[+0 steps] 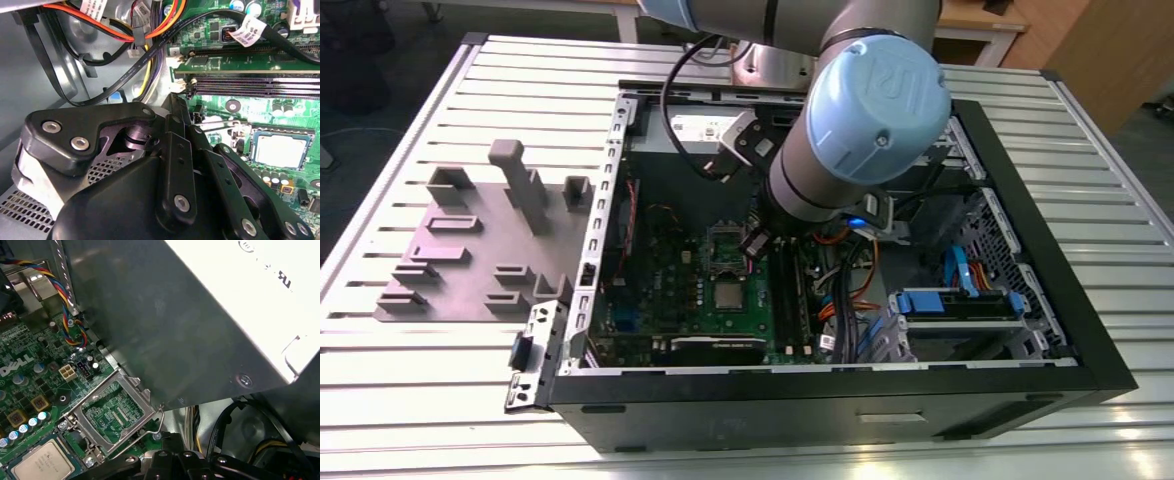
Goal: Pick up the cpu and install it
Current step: 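Close the cpu cover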
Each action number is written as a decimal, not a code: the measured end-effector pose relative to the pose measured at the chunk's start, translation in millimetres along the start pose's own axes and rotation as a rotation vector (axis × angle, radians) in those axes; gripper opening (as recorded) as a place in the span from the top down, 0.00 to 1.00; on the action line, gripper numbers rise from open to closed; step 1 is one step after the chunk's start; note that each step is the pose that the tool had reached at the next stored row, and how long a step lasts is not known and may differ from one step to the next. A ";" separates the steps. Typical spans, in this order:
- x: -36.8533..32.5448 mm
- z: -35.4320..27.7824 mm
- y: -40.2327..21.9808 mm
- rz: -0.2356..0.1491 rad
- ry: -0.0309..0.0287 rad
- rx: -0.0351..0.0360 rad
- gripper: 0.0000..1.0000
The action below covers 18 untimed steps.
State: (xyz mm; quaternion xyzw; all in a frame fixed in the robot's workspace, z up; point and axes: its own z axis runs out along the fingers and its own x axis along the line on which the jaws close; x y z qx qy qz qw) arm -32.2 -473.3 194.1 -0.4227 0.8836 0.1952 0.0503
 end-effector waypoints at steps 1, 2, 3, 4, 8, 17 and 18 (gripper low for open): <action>-0.1 0.2 0.0 0.000 -0.0001 0.0000 0.89; -0.2 0.2 -0.1 0.000 -0.0002 -0.0002 0.89; -0.5 0.4 -0.4 0.000 -0.0006 -0.0006 0.89; -0.9 0.5 -0.7 0.000 -0.0011 -0.0009 0.89; -1.9 0.9 -0.8 0.000 -0.0014 -0.0007 0.89; -1.2 5.0 -1.7 0.003 -0.0049 -0.0002 0.89; -1.0 5.9 -2.0 0.003 -0.0050 -0.0002 0.89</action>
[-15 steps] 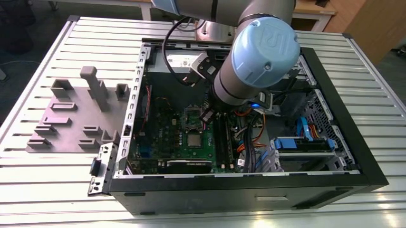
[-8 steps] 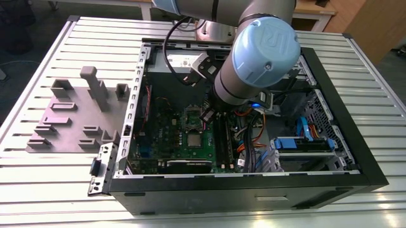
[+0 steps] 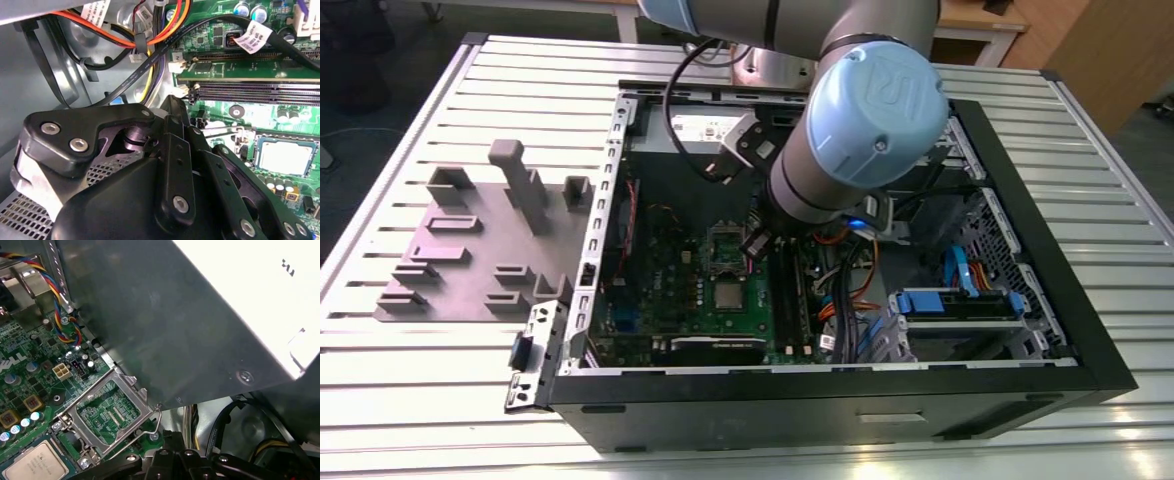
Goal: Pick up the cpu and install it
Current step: 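Close the cpu cover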
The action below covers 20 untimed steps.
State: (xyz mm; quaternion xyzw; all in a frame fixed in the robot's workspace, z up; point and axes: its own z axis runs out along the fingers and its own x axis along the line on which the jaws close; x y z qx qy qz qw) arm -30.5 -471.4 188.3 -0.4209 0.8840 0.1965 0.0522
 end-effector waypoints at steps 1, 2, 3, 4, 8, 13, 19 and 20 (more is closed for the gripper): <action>0.2 0.7 -0.2 0.000 -0.0001 0.0003 0.89; 0.4 1.2 -0.4 0.000 -0.0003 0.0006 0.89; 0.5 1.4 -0.5 0.000 -0.0004 0.0009 0.89; 0.5 1.5 -0.5 0.000 -0.0003 0.0011 0.89; 1.3 1.8 0.4 -0.001 0.0000 0.0024 0.89; 3.1 2.0 2.5 -0.001 0.0005 0.0026 0.89; 1.7 -3.0 4.2 -0.001 0.0007 0.0027 0.89; 1.6 -3.6 4.4 -0.001 0.0007 0.0028 0.89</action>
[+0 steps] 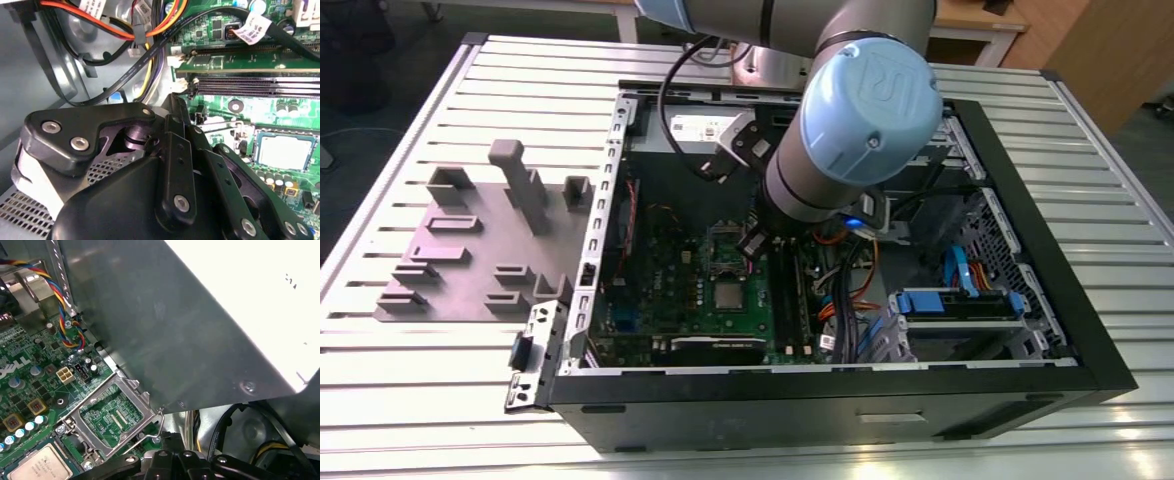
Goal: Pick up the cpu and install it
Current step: 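Close the cpu cover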
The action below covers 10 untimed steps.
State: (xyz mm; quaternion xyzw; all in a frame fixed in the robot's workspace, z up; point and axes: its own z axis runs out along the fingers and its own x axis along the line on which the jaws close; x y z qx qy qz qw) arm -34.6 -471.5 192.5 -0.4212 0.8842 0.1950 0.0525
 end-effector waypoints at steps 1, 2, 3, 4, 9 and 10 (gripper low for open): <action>0.0 0.0 0.1 0.000 -0.0003 -0.0001 0.89; 0.1 0.0 0.2 0.000 -0.0001 0.0001 0.89; 0.1 0.0 0.2 0.000 0.0004 0.0004 0.89; 0.2 -0.1 0.3 0.000 0.0006 0.0006 0.89; 0.5 0.4 0.4 0.000 0.0012 0.0010 0.89; 0.6 0.6 0.4 0.000 0.0011 0.0010 0.89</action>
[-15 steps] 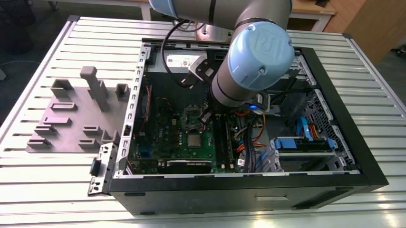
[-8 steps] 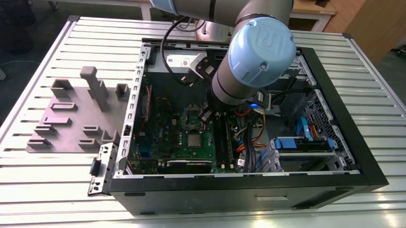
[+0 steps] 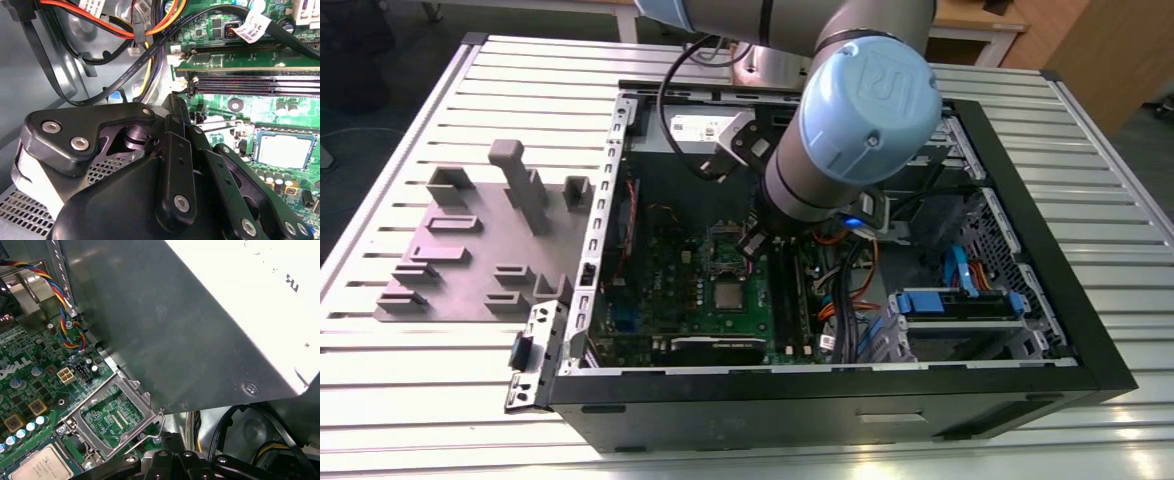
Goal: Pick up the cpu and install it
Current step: 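Close the cpu cover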
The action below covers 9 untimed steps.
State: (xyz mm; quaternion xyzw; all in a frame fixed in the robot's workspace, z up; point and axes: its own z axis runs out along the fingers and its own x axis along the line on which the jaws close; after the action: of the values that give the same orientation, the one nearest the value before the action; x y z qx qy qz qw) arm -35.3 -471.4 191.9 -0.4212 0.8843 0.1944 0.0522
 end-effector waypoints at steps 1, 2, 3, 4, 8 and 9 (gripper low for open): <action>0.1 0.2 -0.1 0.000 0.0000 0.0000 0.89; 0.2 0.5 -0.2 0.000 0.0000 0.0000 0.89; 0.2 0.5 -0.2 0.000 0.0001 0.0000 0.89; 0.2 0.5 -0.2 0.000 0.0001 0.0000 0.89; -1.2 0.5 -1.9 0.000 -0.0005 -0.0003 0.89; -1.3 0.5 -2.0 0.000 -0.0006 -0.0003 0.89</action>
State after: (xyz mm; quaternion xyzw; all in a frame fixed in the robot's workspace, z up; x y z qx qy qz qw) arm -33.0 -471.5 191.2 -0.4211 0.8844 0.1946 0.0524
